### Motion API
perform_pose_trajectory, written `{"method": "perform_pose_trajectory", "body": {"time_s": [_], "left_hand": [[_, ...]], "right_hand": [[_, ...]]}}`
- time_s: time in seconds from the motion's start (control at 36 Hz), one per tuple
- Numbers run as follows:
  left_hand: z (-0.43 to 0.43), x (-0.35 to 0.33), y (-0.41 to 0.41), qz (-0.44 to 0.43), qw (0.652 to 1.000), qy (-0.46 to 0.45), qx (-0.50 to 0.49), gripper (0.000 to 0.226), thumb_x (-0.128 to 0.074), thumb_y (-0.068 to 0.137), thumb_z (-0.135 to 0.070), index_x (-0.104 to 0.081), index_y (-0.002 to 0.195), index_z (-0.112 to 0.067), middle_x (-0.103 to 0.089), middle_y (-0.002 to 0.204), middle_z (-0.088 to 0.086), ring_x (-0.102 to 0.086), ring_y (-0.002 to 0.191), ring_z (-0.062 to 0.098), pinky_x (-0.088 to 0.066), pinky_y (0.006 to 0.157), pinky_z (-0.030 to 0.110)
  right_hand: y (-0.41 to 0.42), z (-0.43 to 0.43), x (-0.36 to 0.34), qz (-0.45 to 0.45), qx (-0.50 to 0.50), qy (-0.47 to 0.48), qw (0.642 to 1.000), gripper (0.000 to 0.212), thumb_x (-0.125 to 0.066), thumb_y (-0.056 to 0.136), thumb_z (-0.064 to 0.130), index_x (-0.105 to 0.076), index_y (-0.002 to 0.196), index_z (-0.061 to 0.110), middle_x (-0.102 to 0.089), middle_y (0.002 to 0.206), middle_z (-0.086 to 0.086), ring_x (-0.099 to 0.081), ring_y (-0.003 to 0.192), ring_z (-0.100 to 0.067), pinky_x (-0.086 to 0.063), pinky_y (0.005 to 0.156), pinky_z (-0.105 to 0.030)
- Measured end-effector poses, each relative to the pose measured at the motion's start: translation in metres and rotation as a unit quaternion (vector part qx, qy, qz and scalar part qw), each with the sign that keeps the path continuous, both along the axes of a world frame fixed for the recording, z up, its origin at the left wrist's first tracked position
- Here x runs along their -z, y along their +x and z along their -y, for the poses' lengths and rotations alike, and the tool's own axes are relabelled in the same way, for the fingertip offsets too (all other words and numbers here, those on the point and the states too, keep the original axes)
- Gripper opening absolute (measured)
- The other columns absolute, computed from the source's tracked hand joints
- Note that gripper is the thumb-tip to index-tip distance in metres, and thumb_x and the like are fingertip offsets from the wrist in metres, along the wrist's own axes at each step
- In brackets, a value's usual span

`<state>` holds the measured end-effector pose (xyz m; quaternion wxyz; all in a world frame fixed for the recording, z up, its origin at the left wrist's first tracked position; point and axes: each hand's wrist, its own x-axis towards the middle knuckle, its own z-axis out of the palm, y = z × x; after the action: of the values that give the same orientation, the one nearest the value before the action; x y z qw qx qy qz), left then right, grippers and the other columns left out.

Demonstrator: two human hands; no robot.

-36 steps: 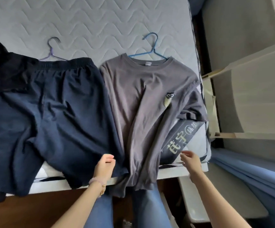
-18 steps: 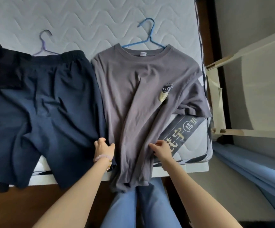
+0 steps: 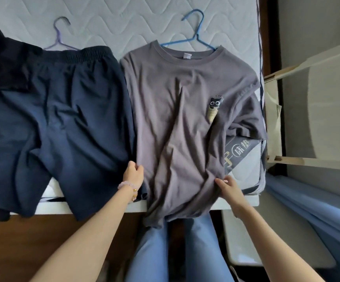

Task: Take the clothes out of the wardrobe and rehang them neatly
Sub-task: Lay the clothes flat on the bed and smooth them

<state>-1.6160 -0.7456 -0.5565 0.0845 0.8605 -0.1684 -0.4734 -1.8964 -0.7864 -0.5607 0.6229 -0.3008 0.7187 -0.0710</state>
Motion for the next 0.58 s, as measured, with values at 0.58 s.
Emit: {"method": "perform_pose_trajectory", "body": {"time_s": [0.58], "left_hand": [[0.011,-0.009,-0.012,-0.331,0.906,-0.065,-0.255,0.022,-0.060,0.088,-0.017,-0.064,0.108,-0.008,-0.068,0.108,0.011,-0.064,0.101,0.022,-0.047,0.093,0.034]], "right_hand": [[-0.068,0.054,0.004,0.008,0.017,0.038,0.999,0.040,-0.068,0.076,0.042,-0.067,0.106,0.015,-0.070,0.108,-0.006,-0.064,0.103,-0.023,-0.046,0.099,-0.038]]}}
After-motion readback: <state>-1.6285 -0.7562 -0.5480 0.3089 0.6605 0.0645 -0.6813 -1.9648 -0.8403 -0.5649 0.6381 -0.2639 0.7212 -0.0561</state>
